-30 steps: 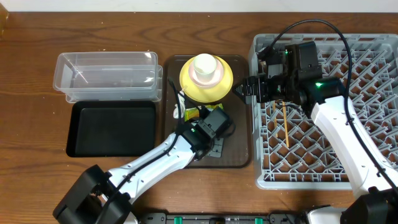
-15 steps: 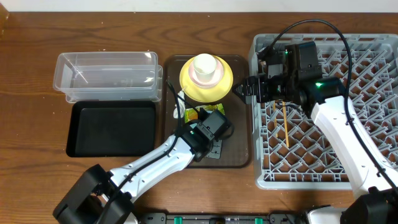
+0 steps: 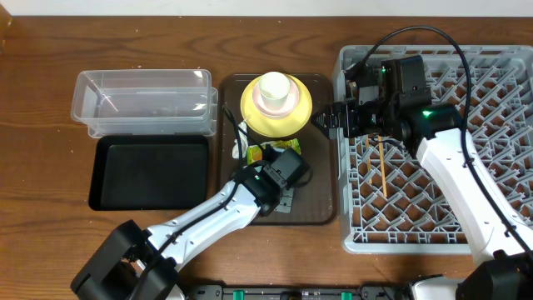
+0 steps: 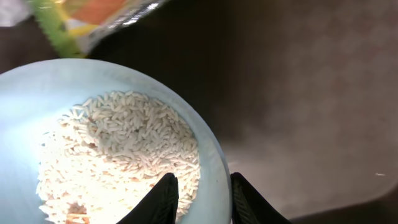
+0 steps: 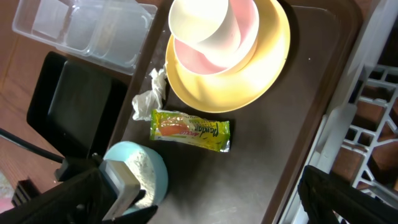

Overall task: Sort waste into correct bins and load items into the dishwasher rack
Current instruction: 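Close the left gripper on the rim of the light-blue bowl, then lift the bowl with the left gripper and tip the rice onto the black tray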

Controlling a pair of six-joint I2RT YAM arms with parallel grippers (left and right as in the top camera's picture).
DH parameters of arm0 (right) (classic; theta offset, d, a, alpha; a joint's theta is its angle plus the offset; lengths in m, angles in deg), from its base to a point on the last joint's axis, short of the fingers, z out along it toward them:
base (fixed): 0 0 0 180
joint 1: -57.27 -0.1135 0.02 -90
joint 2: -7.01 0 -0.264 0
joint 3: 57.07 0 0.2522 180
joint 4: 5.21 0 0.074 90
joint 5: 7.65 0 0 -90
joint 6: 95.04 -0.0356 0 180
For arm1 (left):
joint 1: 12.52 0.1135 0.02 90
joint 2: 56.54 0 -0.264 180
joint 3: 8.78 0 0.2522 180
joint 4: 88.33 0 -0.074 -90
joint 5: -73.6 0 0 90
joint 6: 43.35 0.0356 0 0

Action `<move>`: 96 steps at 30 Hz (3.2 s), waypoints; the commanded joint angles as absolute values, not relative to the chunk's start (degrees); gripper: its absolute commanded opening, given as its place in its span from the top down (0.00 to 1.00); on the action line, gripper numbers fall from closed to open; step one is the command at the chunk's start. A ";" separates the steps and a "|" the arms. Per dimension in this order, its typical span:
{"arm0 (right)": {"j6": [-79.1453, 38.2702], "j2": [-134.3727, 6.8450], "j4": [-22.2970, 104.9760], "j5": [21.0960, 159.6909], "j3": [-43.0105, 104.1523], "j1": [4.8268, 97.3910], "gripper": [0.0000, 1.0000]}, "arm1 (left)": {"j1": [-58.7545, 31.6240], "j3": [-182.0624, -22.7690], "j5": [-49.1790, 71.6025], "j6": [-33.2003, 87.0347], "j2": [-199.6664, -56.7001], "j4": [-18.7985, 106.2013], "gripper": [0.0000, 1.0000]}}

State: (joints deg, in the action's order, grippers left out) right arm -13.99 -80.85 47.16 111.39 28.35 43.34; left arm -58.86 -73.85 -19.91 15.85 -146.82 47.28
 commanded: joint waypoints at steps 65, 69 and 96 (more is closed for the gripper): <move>-14.19 -80.32 47.14 112.15 29.01 42.95 0.01 | -58.99 -73.26 -21.33 17.22 -148.41 45.83 0.80; -14.19 -80.32 47.14 112.15 29.01 42.95 0.01 | -58.99 -73.46 -21.38 17.22 -147.01 45.61 0.93; -14.19 -80.32 47.14 112.15 29.01 42.95 0.01 | -58.84 -75.18 -46.23 18.78 -130.23 38.40 0.94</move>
State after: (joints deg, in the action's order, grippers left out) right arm -13.99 -80.85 47.16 111.39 28.35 43.34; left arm -58.86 -73.78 -35.47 17.81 -132.30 39.36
